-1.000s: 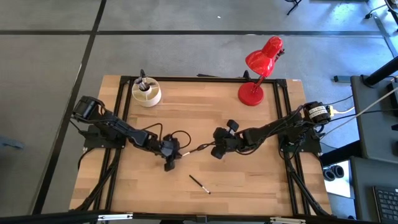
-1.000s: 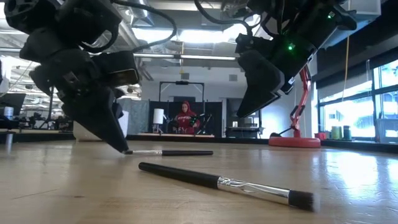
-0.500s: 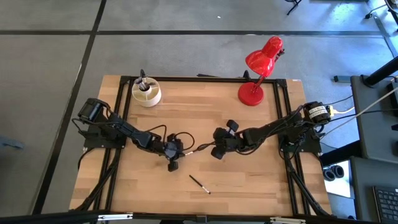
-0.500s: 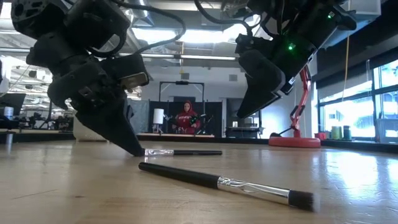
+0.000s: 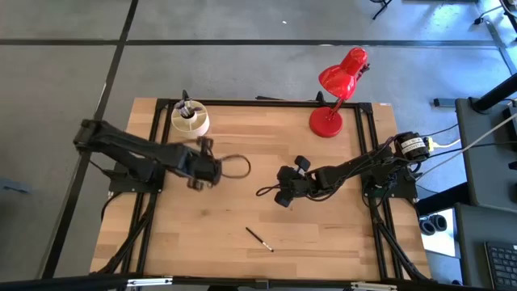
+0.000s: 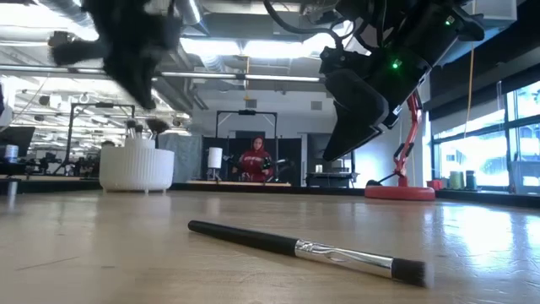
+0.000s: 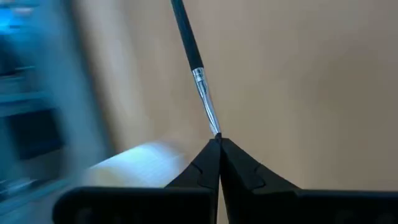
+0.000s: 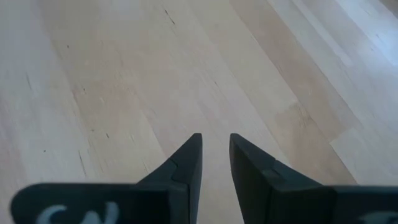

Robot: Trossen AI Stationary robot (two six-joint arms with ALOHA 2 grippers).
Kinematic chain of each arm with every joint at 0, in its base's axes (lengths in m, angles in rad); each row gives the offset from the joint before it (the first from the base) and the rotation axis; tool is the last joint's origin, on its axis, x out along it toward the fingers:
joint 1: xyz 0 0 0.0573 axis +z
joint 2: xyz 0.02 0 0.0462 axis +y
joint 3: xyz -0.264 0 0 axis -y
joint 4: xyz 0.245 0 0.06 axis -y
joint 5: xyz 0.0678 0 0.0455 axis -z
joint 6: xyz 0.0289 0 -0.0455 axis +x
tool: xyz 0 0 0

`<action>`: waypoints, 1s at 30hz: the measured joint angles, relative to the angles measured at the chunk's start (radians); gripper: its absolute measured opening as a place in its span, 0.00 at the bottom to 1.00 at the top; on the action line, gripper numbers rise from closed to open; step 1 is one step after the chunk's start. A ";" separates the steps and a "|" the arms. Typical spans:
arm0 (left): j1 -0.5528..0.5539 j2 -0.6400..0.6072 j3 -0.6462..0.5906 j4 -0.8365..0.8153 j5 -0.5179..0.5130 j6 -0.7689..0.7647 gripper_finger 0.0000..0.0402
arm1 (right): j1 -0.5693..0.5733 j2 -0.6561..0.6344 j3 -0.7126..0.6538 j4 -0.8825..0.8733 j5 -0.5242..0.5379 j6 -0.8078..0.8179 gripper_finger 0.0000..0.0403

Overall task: Put items in baskets/containers
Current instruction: Put the eyeshadow brush into the white pen holder

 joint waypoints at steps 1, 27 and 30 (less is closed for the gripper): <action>0.013 -0.015 0.027 -0.052 -0.050 0.027 0.01 | 0.000 0.000 0.000 -0.004 0.000 0.000 0.20; 0.633 -0.118 0.106 -0.458 -0.203 0.578 0.01 | 0.000 0.000 0.000 -0.038 0.000 0.004 0.20; 0.660 -0.119 0.106 -0.455 -0.223 0.581 0.01 | 0.000 0.000 0.000 -0.038 0.000 0.009 0.20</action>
